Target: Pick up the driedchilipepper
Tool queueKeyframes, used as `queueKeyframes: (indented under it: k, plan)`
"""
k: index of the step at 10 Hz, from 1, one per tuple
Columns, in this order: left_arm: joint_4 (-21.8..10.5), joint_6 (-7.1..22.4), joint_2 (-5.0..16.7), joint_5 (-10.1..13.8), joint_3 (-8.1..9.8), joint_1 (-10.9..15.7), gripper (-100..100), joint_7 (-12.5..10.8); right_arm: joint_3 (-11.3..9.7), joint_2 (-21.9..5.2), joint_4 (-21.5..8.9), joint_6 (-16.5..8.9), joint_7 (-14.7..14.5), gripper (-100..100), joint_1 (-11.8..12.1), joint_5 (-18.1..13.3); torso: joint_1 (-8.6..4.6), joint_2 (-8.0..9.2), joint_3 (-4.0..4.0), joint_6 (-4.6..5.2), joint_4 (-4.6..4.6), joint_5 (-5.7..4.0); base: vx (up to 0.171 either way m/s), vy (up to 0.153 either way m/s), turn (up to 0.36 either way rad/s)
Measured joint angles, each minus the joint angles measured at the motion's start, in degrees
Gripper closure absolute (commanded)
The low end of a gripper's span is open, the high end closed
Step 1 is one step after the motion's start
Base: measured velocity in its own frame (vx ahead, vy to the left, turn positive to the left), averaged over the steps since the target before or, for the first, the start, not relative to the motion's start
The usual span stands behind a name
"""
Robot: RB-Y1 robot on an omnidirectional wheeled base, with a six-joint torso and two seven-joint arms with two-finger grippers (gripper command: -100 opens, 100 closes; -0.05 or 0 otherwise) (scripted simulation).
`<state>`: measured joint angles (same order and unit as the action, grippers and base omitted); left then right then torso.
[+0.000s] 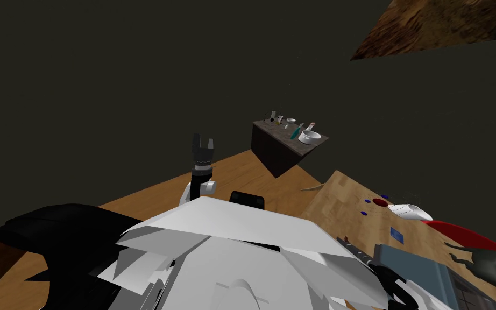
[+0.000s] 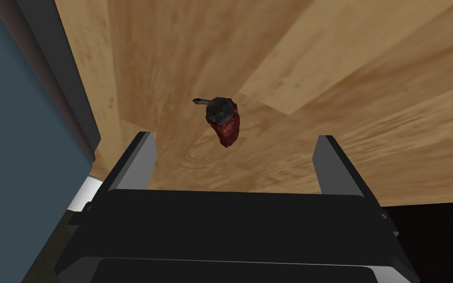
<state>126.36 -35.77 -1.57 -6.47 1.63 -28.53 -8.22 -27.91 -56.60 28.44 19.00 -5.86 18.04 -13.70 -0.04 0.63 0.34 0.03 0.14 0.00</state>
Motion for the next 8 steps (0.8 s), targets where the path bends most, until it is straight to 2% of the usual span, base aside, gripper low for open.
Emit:
queueKeyframes:
  k: [8]
  plan:
    - [0.0,0.0,0.0,0.0,0.01,0.0,0,0.0,-1.4,1.3,-3.3,-1.8,11.8,-100,-3.7,-7.4,0.00,-0.26,-0.13,0.08,-0.05,0.00,-0.080,-0.012,0.107]
